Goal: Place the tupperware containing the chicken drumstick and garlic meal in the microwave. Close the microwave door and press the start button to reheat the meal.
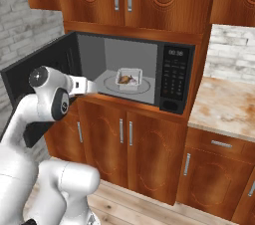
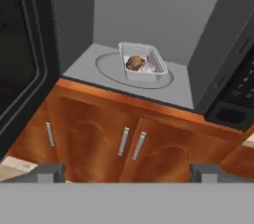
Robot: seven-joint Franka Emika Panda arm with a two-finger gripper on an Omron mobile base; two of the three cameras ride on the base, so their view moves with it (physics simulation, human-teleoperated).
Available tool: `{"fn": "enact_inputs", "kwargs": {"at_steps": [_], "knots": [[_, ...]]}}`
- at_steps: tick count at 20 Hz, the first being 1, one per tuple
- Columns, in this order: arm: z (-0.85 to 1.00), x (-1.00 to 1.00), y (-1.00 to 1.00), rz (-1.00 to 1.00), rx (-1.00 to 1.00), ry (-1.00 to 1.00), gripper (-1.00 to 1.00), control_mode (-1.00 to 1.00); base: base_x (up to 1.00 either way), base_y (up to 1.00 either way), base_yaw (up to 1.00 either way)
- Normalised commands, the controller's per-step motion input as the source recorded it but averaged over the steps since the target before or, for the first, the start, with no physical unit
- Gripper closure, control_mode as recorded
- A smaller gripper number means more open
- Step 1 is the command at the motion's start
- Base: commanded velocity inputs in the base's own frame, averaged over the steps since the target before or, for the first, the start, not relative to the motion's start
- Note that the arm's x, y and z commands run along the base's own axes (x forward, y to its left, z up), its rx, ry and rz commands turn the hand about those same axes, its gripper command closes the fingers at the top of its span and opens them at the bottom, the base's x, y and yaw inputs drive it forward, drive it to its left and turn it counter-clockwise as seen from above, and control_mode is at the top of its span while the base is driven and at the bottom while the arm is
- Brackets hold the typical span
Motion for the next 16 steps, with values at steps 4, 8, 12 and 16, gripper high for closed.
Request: {"fn": "enact_inputs", "kwargs": {"at_steps": [4,8,12,16], "knots": [[0.53,-1.00,0.59,0.27,-0.37,0.05,-1.00,-1.00,0.00,0.00,0.00],[0.65,-1.00,0.70,0.24,-0.39,0.04,-1.00,-1.00,0.00,0.00,0.00],[0.67,-1.00,0.61,0.19,-0.36,0.03,-1.00,-1.00,0.00,0.00,0.00],[0.55,-0.88,0.72,0.08,-0.34,0.02,-1.00,-1.00,0.00,0.00,0.00]]}}
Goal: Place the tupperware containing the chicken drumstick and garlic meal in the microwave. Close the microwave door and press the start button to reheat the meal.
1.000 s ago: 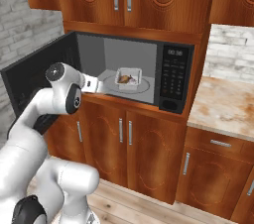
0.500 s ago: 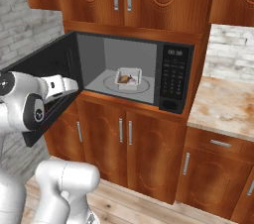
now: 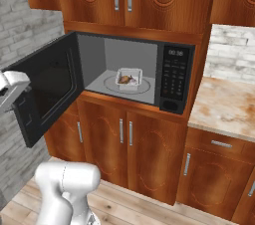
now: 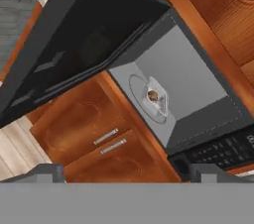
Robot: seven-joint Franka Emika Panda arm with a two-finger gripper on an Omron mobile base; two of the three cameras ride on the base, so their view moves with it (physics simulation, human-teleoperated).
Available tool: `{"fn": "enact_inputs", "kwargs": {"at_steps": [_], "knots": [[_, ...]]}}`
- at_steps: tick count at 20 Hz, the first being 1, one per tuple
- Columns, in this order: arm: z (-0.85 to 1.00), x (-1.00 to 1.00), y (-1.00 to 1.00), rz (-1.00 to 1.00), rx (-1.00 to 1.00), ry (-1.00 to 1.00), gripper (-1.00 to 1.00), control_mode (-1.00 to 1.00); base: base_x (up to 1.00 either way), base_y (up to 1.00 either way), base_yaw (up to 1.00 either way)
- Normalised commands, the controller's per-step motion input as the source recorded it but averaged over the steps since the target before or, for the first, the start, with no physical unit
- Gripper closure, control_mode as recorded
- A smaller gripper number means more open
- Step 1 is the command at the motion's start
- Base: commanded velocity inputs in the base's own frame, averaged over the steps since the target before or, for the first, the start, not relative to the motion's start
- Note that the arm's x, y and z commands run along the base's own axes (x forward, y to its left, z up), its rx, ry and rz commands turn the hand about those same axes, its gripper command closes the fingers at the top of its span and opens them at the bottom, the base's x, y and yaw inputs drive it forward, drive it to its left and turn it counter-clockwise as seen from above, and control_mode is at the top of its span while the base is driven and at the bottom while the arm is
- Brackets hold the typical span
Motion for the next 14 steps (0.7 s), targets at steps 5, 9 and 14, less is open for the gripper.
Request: {"fn": "enact_inputs", "kwargs": {"at_steps": [5,9,14], "knots": [[0.17,-0.40,0.85,0.00,-0.29,0.00,-1.00,-1.00,0.00,0.00,0.00],[0.01,-0.05,0.87,0.00,-0.23,0.01,-1.00,-1.00,0.00,0.00,0.00],[0.00,0.16,0.70,0.00,-0.18,0.06,-1.00,-1.00,0.00,0.00,0.00]]}}
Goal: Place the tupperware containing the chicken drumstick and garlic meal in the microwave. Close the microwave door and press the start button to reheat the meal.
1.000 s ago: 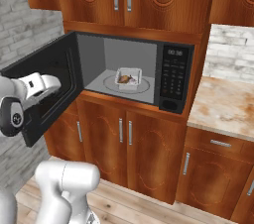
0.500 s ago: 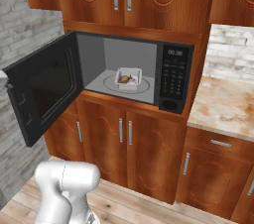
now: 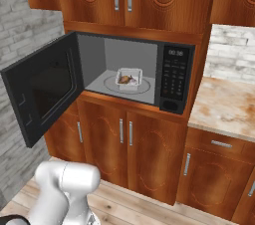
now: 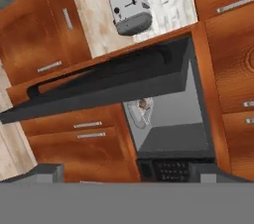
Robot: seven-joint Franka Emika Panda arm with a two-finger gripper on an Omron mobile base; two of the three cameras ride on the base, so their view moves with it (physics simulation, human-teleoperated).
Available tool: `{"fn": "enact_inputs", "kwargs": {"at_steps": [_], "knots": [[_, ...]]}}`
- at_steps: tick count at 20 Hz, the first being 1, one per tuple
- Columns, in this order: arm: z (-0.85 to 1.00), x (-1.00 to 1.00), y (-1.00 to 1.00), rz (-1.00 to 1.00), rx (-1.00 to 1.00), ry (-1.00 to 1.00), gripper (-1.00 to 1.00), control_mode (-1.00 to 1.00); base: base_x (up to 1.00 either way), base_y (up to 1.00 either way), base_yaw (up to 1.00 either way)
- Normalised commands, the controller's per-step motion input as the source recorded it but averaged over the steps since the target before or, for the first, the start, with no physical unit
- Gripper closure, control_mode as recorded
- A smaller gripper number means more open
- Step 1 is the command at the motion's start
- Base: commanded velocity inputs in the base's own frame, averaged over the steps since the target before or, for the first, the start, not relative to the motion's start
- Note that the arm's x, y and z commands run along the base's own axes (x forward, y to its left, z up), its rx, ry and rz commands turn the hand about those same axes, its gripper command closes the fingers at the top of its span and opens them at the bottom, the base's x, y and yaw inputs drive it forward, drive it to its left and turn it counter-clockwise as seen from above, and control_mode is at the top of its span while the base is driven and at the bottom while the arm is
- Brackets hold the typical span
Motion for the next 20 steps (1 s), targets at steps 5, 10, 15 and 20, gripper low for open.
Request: {"fn": "enact_inputs", "kwargs": {"at_steps": [5,10,15,20], "knots": [[0.00,0.65,0.36,-0.03,-0.14,0.11,-1.00,-1.00,0.00,0.00,0.00],[-0.03,0.78,0.36,-0.05,-0.15,0.10,-1.00,-1.00,0.00,0.00,0.00],[-0.44,0.72,0.19,-0.09,-0.15,0.07,-1.00,-1.00,0.00,0.00,0.00],[-0.46,0.73,0.13,-0.11,-0.17,0.05,-1.00,-1.00,0.00,0.00,0.00]]}}
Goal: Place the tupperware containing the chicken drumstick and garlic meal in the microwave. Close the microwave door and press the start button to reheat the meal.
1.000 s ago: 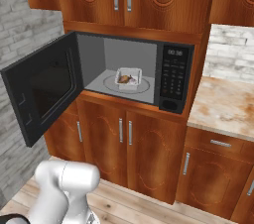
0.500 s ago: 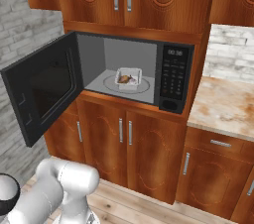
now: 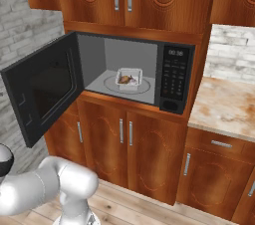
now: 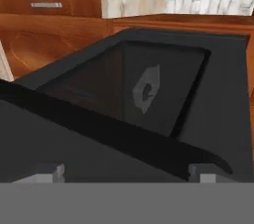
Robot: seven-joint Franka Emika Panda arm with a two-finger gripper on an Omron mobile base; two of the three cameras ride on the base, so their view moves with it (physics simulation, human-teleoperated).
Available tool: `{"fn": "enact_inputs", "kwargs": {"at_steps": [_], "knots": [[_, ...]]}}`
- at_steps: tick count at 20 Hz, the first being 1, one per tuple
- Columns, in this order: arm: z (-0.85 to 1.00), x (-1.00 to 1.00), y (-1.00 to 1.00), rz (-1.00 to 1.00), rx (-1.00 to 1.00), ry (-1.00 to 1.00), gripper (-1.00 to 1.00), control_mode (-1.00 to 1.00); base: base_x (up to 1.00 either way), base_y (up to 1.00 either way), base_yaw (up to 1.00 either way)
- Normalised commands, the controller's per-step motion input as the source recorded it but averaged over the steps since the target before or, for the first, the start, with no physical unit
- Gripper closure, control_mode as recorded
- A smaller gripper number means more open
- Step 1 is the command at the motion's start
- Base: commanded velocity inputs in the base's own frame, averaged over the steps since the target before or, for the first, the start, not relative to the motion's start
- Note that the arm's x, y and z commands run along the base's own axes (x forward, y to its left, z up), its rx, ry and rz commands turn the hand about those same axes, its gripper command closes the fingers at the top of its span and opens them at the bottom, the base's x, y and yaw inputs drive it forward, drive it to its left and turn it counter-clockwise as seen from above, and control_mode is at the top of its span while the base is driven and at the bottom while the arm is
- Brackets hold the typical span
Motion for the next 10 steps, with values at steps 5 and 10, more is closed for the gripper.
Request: {"fn": "enact_inputs", "kwargs": {"at_steps": [5,10], "knots": [[-0.31,0.60,-0.01,-0.21,-0.16,0.04,-1.00,-1.00,0.00,0.00,0.00],[-0.19,0.12,-0.59,-0.37,-0.09,0.02,-1.00,-1.00,0.00,0.00,0.00]]}}
